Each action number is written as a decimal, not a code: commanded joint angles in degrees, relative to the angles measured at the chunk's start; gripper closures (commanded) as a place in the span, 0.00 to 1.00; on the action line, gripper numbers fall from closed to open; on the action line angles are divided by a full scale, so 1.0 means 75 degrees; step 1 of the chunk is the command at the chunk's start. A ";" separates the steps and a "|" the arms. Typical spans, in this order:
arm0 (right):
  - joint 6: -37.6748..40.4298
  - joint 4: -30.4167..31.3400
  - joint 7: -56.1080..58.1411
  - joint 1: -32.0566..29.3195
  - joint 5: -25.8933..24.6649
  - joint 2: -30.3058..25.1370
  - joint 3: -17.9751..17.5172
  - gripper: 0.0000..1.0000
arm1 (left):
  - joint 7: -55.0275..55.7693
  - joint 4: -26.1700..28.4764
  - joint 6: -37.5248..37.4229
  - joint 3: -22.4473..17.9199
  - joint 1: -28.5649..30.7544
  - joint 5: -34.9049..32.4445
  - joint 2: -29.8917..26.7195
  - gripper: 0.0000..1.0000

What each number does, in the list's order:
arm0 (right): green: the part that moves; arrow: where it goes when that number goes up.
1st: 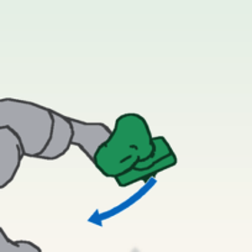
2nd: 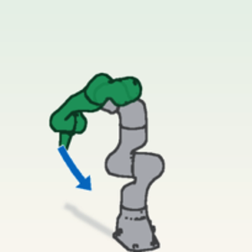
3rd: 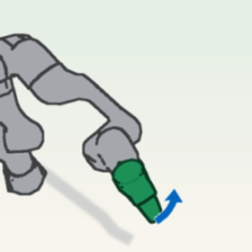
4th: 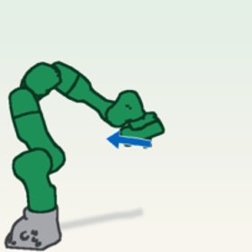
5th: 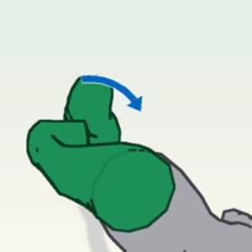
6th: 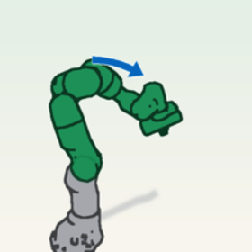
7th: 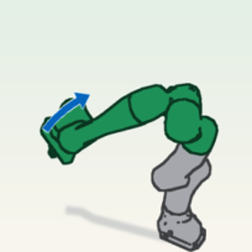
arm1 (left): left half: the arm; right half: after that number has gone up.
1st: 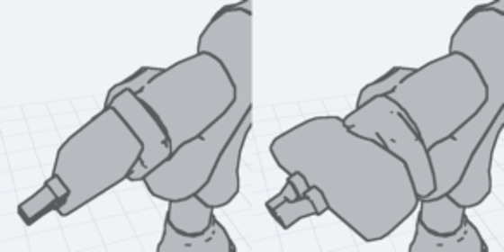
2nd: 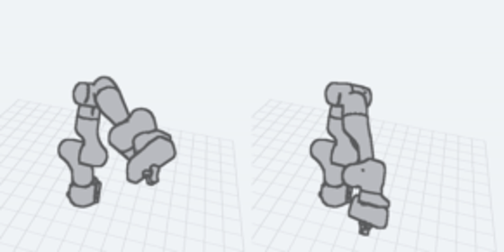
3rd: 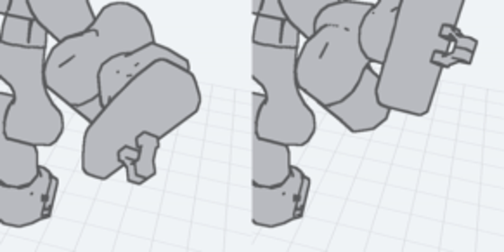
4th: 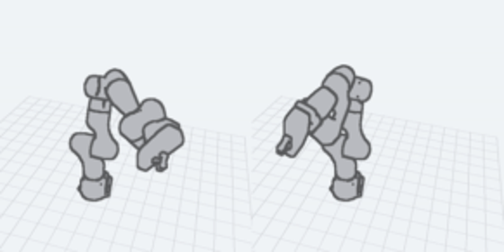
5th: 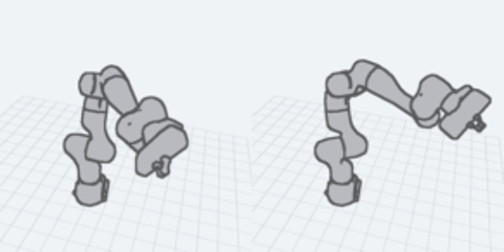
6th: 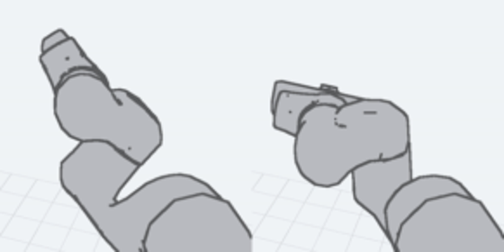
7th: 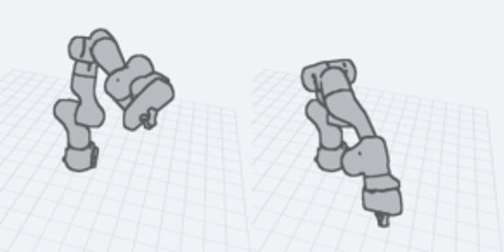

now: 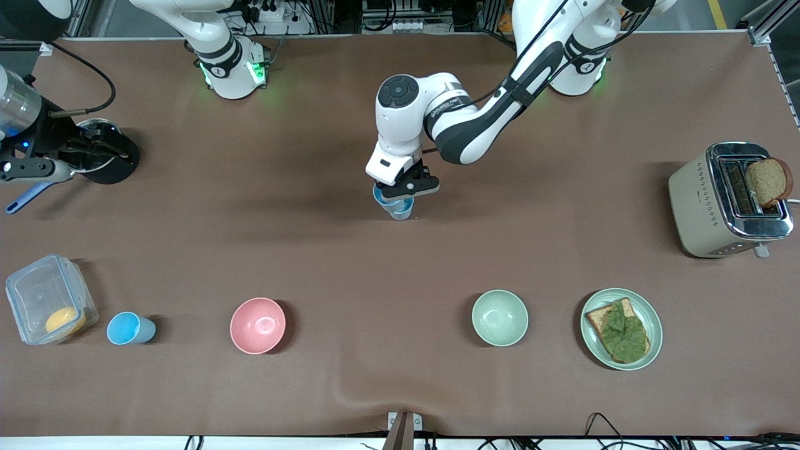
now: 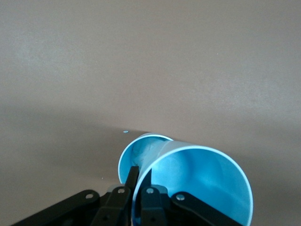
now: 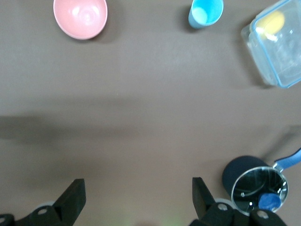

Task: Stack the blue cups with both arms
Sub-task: 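Lower the held blue cup into the standing cup with the left gripper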

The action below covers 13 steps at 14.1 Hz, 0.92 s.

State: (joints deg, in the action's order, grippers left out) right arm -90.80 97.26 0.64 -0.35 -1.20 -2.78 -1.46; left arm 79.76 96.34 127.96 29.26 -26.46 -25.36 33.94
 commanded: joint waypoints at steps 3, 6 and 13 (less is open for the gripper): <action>-0.0468 0.0087 0.0102 -0.0211 -0.0005 0.0031 -0.0122 0.00 | 0.0252 0.0022 -0.0115 -0.0010 -0.0024 -0.0076 -0.0083 1.00; -0.0444 0.0098 0.0722 -0.0397 0.0042 0.0031 -0.0110 0.00 | 0.0229 -0.0002 -0.0243 0.0001 -0.0012 -0.0053 -0.0235 1.00; -0.0141 0.0087 0.0770 -0.0410 0.0148 0.0019 -0.0121 0.00 | 0.0194 0.0022 -0.1158 0.0001 -0.0012 -0.0064 -0.0295 1.00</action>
State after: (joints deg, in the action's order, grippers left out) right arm -92.95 97.46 5.24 -2.18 -0.88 -2.15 -1.44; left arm 80.02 96.04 121.04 29.24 -26.41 -25.36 32.93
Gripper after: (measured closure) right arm 0.000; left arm 0.947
